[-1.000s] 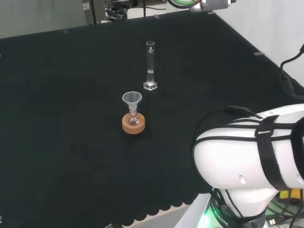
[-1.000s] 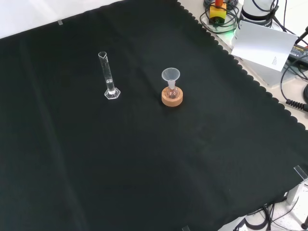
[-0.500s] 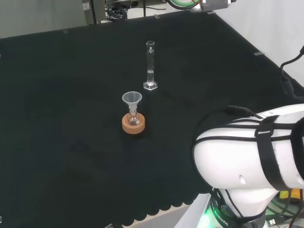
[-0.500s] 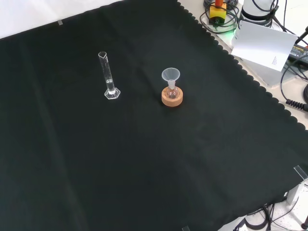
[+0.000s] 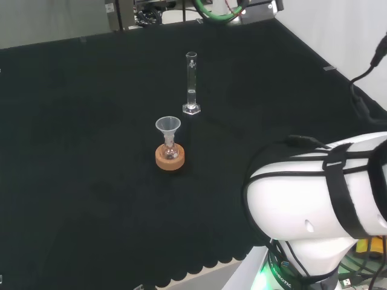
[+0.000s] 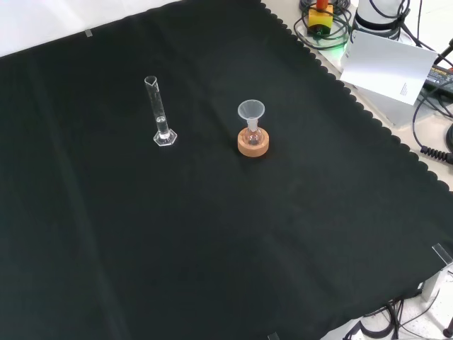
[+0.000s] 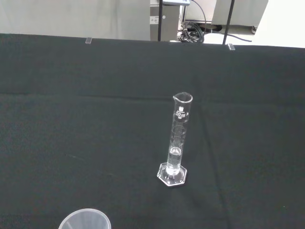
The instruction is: Pick up the graduated cylinder.
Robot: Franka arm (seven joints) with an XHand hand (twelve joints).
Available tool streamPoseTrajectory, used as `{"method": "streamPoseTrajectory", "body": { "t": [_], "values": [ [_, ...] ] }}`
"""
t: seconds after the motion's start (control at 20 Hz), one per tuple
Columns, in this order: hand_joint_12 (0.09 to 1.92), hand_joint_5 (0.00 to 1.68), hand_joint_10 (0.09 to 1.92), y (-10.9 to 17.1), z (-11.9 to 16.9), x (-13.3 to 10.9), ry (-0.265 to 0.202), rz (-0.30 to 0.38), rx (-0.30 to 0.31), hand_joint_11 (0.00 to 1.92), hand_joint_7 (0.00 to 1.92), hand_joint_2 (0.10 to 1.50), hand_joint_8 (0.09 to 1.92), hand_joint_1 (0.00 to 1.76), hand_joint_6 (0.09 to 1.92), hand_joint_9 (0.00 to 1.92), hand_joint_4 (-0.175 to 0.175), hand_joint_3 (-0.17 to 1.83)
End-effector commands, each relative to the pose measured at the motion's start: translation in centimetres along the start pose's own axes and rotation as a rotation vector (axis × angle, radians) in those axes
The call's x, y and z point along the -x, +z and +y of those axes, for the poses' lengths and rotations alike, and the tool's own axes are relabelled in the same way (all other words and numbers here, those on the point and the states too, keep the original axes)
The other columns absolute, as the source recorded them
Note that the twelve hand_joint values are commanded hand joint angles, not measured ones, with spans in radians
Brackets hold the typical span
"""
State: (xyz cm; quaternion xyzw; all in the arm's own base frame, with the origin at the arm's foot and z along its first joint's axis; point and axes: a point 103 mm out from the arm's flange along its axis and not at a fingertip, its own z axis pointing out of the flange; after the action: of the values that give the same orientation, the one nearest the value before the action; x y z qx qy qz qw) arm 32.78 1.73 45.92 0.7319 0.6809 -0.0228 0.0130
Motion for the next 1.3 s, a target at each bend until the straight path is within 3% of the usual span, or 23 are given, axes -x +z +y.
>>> {"method": "streamPoseTrajectory", "body": {
  "t": [0.05,0.4,0.8,1.3],
  "values": [
    [1.38,0.19,0.67,3.1,2.9,0.8,0.014,0.040,0.011,0.04,0.01,1.22,0.51,0.12,0.09,0.20,-0.028,0.34],
    [1.38,0.21,0.67,7.4,7.2,4.8,0.016,0.103,-0.005,0.07,0.03,1.20,0.54,0.19,0.09,0.23,-0.033,0.31],
    [1.38,0.21,0.68,11.4,12.8,9.3,-0.018,0.196,-0.001,0.09,0.05,1.17,0.56,0.26,0.09,0.26,-0.034,0.30],
    [1.38,0.21,0.68,16.5,18.4,11.5,-0.063,0.286,-0.002,0.10,0.03,1.13,0.58,0.32,0.09,0.28,-0.035,0.29]
  ]
}}
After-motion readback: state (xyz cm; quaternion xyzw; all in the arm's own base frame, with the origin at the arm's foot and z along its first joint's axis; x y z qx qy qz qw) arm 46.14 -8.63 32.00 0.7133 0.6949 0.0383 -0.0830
